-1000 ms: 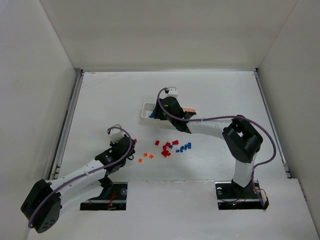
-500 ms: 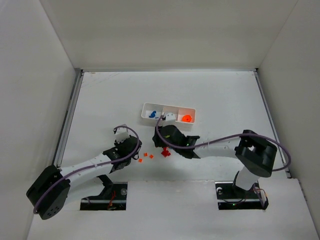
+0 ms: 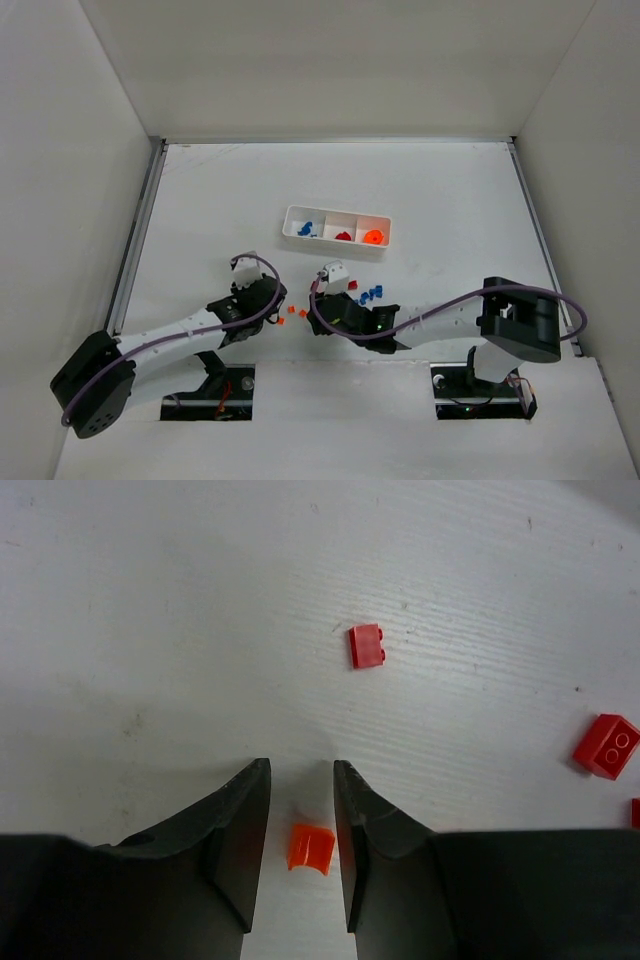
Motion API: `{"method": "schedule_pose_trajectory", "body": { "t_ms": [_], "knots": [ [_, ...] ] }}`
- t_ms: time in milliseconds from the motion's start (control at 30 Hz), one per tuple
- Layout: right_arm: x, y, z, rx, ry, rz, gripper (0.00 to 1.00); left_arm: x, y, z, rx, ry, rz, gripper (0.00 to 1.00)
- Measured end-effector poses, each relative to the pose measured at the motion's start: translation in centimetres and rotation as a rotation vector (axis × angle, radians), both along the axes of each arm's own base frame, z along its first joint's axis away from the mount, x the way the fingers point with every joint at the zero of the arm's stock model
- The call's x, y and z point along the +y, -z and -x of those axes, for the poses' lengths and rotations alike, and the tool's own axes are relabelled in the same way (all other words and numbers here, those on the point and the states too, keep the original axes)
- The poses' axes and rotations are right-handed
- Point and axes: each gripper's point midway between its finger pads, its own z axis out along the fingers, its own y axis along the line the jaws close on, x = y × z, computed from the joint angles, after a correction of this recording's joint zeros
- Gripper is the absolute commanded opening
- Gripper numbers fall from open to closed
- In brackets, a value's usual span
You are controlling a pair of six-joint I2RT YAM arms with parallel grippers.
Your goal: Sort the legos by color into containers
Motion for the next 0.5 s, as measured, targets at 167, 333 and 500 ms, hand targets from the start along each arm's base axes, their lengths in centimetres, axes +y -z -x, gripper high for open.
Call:
{"method": "schedule_pose_trajectory", "body": {
  "t_ms": [167,333,500],
  "knots": [
    [0.2,0.0,0.8,0.004,-0.003,-0.009,0.47,-0.1,-0.5,1.2,0.009,0.016,0.016,0.38],
    [0.2,0.0,0.8,0.005,0.005,-0.014,0.47,-0.5,-1.1,1.8,-0.007,0.036,0.036,0.39],
    [0.2,-0.1,0.8,0.003,0.011,-0.015,0.47,-1.3,-0.3,2.5,0.025,0.088,-0.015,0.35]
  ]
}}
